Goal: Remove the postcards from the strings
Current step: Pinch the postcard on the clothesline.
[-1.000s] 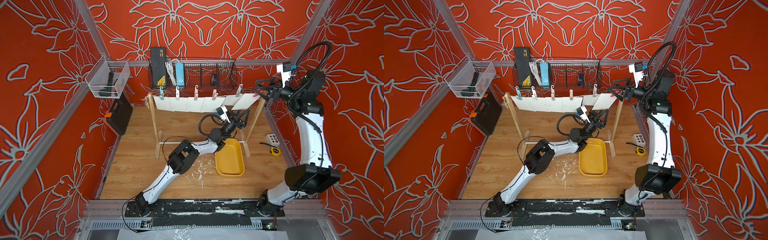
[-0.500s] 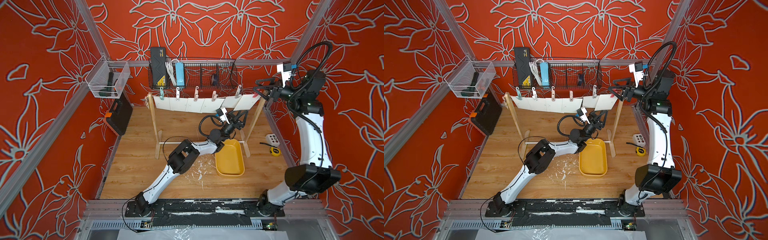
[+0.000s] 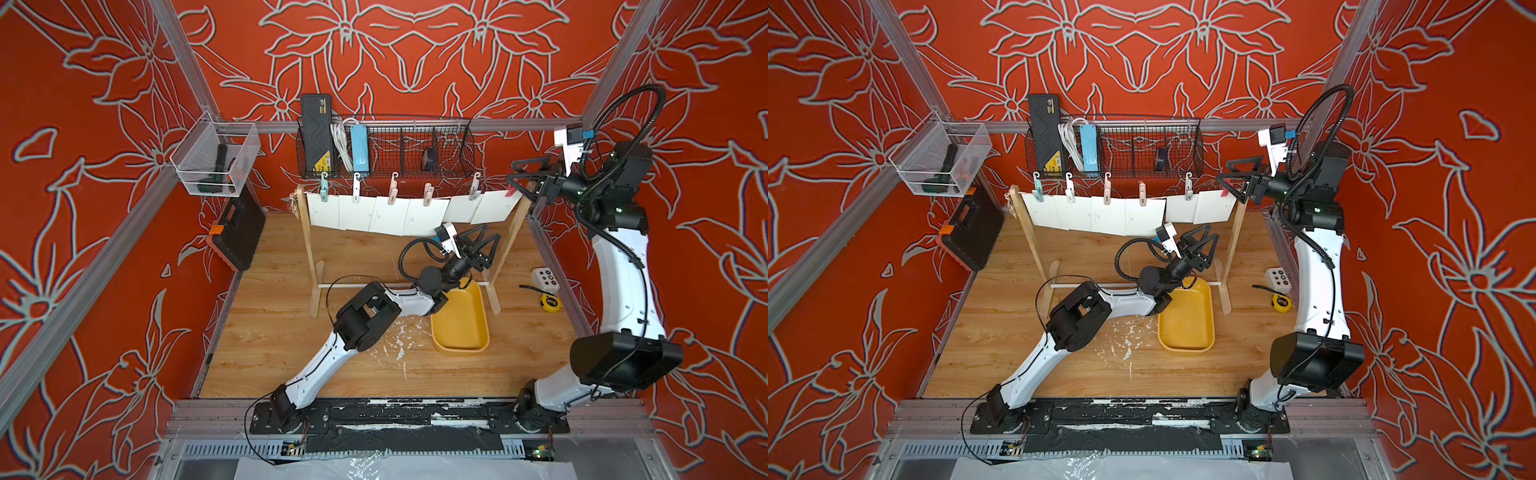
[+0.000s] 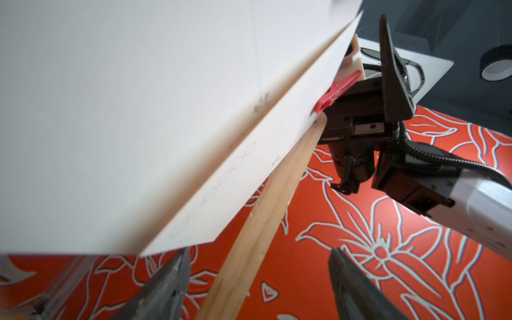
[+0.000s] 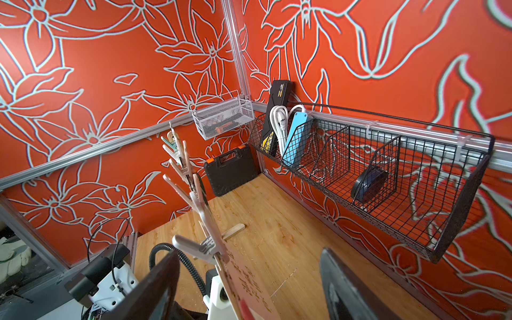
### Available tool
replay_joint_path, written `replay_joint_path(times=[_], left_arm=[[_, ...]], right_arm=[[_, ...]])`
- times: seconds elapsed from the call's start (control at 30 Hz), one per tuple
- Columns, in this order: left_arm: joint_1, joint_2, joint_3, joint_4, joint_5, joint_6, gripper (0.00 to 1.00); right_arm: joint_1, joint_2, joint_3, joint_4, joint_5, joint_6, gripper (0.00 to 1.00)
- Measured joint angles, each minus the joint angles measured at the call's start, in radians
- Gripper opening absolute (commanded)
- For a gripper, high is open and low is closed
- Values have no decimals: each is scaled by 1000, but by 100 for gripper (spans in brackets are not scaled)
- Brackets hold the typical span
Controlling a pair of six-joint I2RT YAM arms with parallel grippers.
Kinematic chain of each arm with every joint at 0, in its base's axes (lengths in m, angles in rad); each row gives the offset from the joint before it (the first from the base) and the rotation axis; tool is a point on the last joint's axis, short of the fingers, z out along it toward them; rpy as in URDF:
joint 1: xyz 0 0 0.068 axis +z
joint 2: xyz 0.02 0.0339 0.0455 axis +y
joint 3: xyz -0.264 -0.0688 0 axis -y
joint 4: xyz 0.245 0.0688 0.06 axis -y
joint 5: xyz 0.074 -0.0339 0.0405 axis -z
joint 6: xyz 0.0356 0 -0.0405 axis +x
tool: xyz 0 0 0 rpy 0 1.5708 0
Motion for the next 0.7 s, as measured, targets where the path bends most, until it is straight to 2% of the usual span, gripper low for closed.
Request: replay_joint_path(times=[0.1, 0.3, 0.7], left_arm=[[0, 0, 19, -16, -27, -8, 87], [3, 1, 58, -40, -57, -31, 86], [5, 0, 70, -3, 6, -28, 68]], right_arm=[[0, -5, -1, 0, 0, 0, 79], [0, -10, -2, 7, 0, 4, 79], [0, -10, -2, 11, 0, 5, 79]])
